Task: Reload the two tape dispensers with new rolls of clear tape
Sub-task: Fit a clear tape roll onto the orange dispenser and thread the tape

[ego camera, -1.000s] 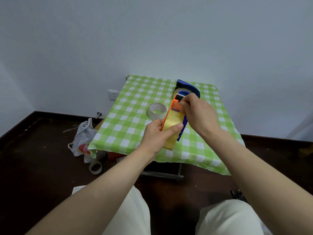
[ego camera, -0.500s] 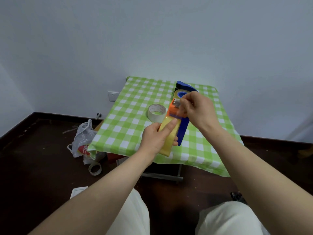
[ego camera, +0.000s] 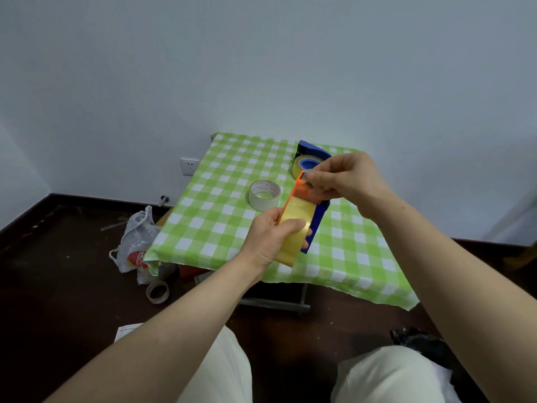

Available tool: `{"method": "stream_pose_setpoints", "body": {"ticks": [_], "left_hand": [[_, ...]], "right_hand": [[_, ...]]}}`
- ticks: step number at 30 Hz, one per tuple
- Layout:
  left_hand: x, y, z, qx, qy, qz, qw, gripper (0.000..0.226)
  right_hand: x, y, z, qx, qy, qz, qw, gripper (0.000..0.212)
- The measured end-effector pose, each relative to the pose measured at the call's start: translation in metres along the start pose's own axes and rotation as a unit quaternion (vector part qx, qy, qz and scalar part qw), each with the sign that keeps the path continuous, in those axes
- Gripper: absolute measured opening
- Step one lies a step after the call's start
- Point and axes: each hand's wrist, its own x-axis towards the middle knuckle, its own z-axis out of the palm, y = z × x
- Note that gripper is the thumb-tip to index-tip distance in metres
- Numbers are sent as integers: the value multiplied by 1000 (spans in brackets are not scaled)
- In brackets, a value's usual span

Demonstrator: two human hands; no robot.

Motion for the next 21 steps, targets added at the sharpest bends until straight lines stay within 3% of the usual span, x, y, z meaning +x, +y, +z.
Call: {"method": "stream_pose_setpoints", "body": {"ticks": [4,13,17,21], "left_hand": [[1,-2,-2,4,3,19,1000,17],[8,6,5,64,36,40,997,35],[9,6,3,84,60,32,994,36],[6,-5,-6,87,89,27,992,36]], "right_hand": [[0,5,-3,-68,55,-29,996,11],[-13,18,5,-95,156,-96,978,9],[-12,13,1,-37,204,-112,972,15],[-2,10,-9,-43,152,-83,984,10]]}}
